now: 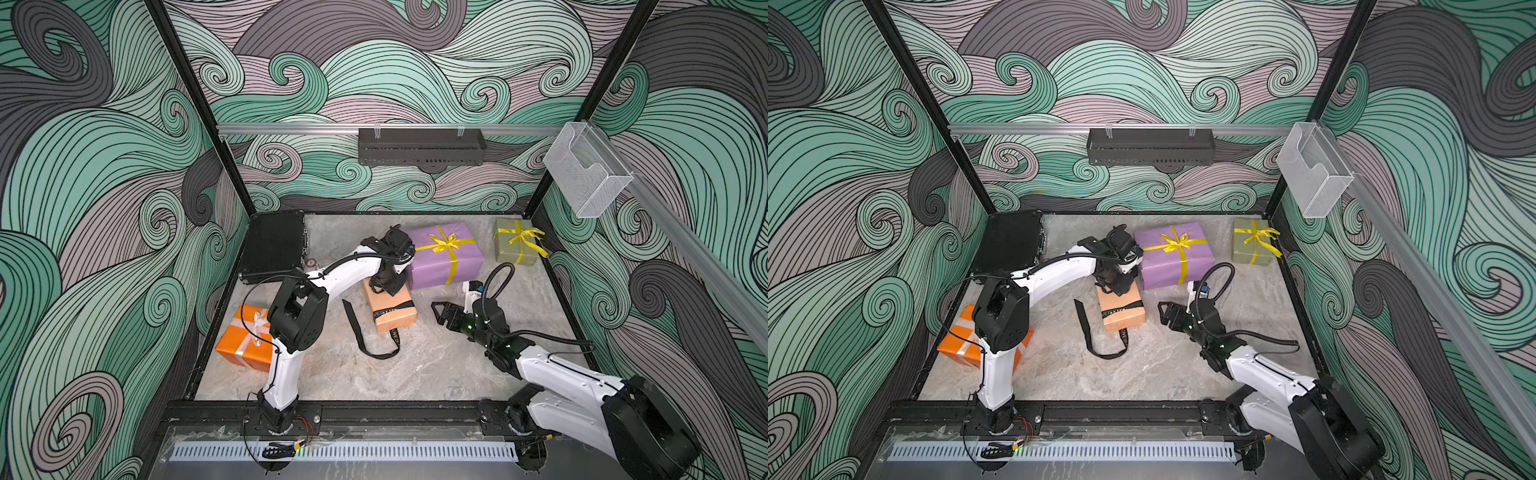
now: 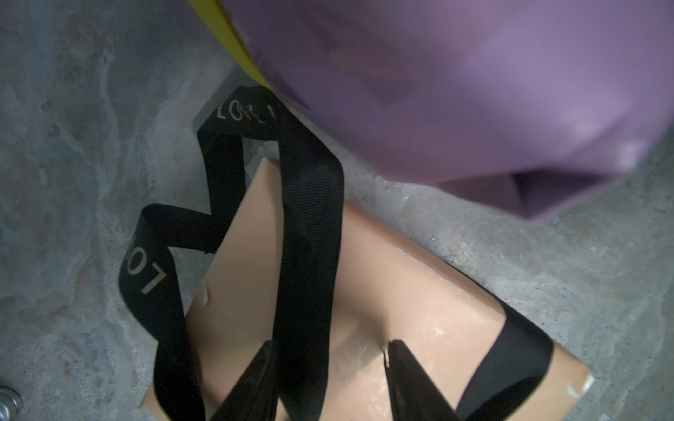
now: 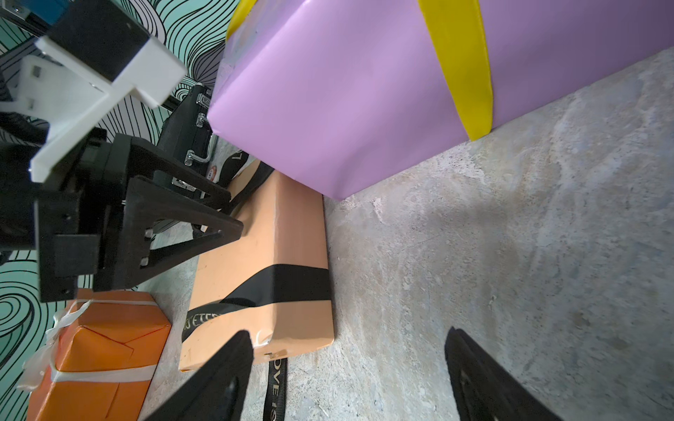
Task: Untie the ribbon bows on the gift boxes
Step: Untie the ribbon from the gift box.
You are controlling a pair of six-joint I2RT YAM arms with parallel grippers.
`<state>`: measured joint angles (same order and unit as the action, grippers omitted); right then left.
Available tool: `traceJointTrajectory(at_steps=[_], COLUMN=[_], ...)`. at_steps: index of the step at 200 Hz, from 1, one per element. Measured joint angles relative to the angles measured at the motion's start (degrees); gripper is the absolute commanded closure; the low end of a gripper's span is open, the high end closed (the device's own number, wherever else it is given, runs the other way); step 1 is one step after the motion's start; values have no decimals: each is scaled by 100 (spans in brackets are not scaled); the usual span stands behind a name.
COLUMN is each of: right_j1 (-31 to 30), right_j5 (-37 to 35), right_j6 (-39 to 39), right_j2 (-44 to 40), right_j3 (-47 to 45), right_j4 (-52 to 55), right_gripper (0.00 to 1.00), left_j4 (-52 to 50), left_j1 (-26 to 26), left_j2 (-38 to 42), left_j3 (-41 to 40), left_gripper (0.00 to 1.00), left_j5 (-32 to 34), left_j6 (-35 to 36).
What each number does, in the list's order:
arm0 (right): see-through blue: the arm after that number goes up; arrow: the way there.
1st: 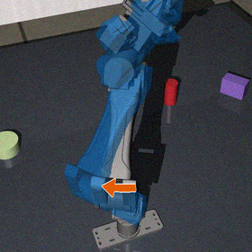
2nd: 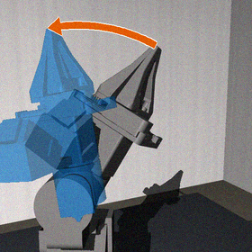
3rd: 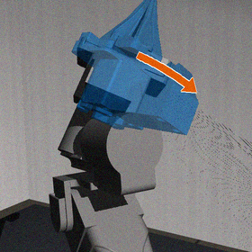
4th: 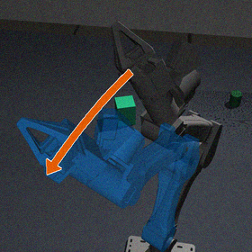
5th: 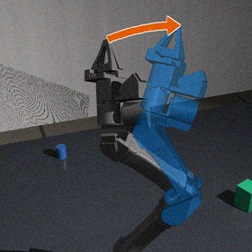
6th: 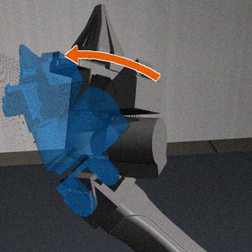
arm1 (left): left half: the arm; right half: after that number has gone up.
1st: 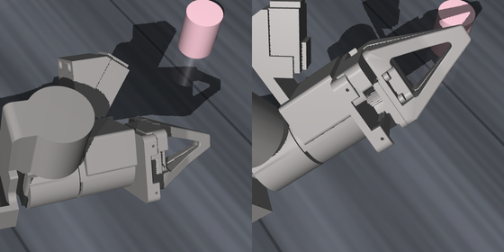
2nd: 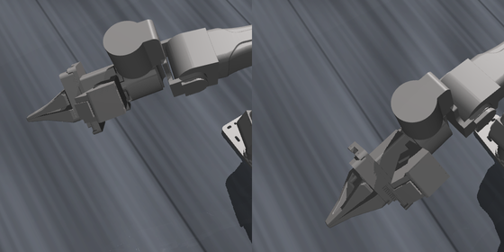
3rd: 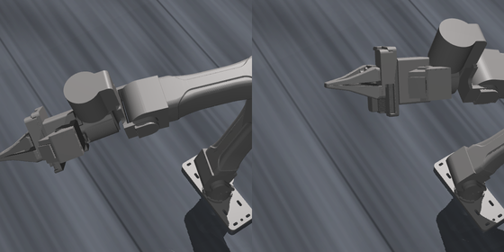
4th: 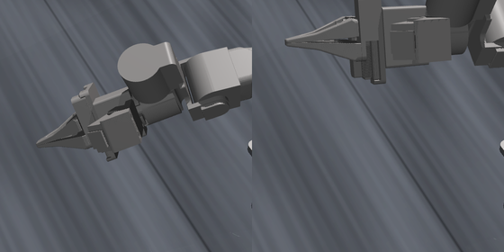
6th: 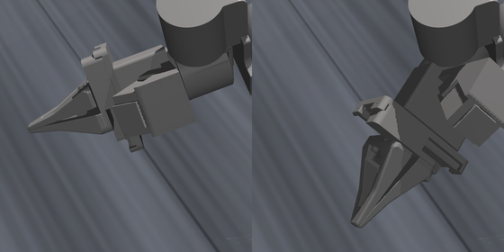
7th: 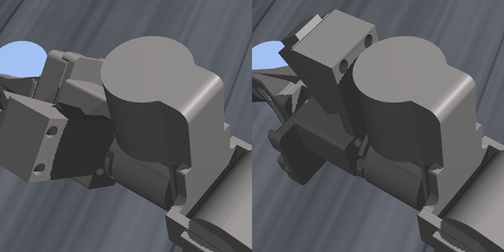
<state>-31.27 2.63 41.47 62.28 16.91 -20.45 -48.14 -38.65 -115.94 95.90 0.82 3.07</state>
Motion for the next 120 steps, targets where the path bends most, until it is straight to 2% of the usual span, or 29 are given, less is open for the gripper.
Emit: traceJointTrajectory(at_steps=[20, 54, 93, 120], right_j1=[0, 0, 0, 0], right_j5=[26, 48, 79, 85], right_j6=[-20, -37, -42, -50], right_j2=[13, 26, 26, 26], right_j3=[13, 13, 13, 13], right_j4=[-28, -33, -35, -35], right_gripper=[16, 17, 17, 17], left_j4=[0, 4, 11, 13], left_j1=[31, 44, 63, 63], left_j2=[0, -22, -28, -68], left_j3=[0, 0, 0, 2], left_gripper=[62, 57, 82, 93], left_j5=[2, 96, 175, 175], left_j6=[-22, -37, -72, -101])
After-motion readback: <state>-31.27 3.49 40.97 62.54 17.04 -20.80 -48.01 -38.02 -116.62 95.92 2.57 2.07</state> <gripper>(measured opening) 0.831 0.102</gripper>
